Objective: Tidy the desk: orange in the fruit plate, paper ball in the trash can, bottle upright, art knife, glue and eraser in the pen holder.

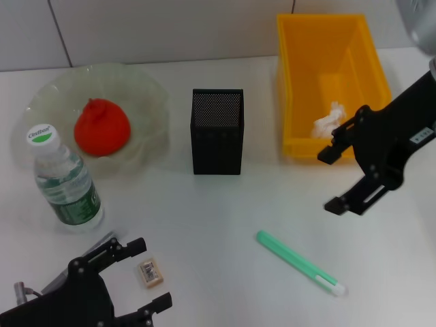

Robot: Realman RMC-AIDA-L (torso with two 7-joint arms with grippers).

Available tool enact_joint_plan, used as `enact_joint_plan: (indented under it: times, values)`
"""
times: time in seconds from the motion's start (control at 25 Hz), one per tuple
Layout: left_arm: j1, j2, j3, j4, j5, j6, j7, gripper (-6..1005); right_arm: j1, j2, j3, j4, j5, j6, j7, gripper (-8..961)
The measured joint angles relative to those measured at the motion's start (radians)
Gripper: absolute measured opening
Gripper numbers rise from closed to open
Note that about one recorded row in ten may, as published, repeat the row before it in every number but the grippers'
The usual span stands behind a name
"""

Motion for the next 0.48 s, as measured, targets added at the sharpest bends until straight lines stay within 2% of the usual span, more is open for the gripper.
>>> enact_joint_plan:
  times: [0.08,0.2,0.36,0.48]
  values:
    - [-0.001,-0.001,-0.001,-0.005,0.0,-0.003,0.0,823,0.008,0.004,-0.013,-0.006,-0.022,-0.017,-0.043,821]
    - [-0.012,-0.002,-0.012,-0.036,-0.002,-0.005,0.003,822,0.012,0.025,-0.074,-0.045,-0.087,-0.042,-0.17,820]
    - [-0.02,-0.002,-0.023,-0.056,-0.003,-0.009,0.009,822,0.005,0.066,-0.172,-0.102,-0.182,-0.041,-0.286,820]
    - [-0.026,-0.004,-0.03,-0.063,-0.007,-0.014,0.011,822,0.003,0.077,-0.228,-0.106,-0.215,-0.037,-0.356,820]
